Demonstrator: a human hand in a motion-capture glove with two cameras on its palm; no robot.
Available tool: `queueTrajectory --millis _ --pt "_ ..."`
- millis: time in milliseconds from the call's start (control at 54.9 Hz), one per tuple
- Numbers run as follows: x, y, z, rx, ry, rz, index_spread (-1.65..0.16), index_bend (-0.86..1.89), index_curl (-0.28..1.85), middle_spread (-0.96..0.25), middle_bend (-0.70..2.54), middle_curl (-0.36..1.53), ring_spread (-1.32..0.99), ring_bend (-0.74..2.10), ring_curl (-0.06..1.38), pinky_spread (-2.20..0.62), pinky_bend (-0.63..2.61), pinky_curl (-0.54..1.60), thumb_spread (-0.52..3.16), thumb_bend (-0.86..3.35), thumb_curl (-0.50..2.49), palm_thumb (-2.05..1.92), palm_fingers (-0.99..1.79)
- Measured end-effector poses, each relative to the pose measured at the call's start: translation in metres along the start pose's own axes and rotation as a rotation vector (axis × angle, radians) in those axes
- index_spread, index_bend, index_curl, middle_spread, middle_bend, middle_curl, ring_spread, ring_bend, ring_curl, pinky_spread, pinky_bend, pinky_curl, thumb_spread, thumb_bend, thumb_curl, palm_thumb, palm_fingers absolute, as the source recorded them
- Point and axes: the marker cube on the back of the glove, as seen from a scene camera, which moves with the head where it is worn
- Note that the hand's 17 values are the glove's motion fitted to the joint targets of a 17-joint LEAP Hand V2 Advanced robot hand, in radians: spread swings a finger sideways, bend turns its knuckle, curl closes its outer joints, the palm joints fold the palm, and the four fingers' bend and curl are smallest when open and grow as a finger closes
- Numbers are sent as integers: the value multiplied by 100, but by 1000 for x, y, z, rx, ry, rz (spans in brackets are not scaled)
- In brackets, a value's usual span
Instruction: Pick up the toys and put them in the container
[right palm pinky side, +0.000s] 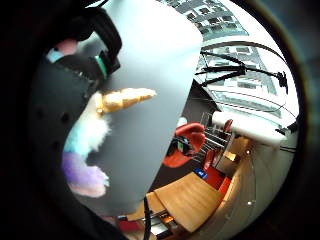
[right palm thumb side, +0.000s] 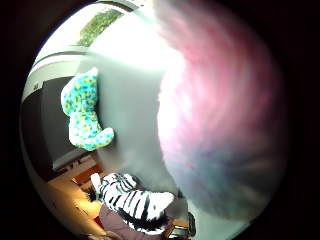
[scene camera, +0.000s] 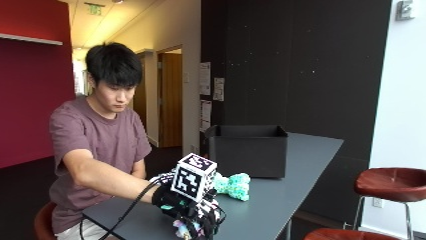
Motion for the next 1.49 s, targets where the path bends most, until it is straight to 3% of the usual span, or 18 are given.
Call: queueTrajectory --millis 127,200,346,528,838,1056,1293,1493 --pt "0 -2 2 139 -81 -44 -27 37 29 -26 49 36 -20 51 34 -18 74 30 121 7 34 26 81" --pt "0 2 2 181 -89 -53 -27 33 30 -30 51 38 -29 69 40 -27 77 31 114 13 41 42 96" --pt "8 18 -2 162 -66 -19 -30 55 42 -33 72 50 -39 80 49 -35 83 38 92 15 53 56 121" --pt "22 63 -36 158 -80 21 -30 80 57 -34 95 64 -44 95 57 -38 92 45 71 11 63 58 118" --pt "4 149 -170 332 65 16 -28 94 74 -30 108 78 -45 109 66 -38 104 53 53 7 77 60 105" --pt "-83 191 -259 442 102 -122 -27 95 82 -29 110 83 -44 112 69 -38 108 55 47 3 85 60 101" --pt "-199 192 -315 503 41 -256 -27 94 88 -27 110 87 -43 114 71 -38 109 57 43 1 92 61 99" --pt "-329 175 -324 497 7 -549 -27 93 92 -27 110 90 -43 115 71 -38 109 57 41 -1 97 61 99"
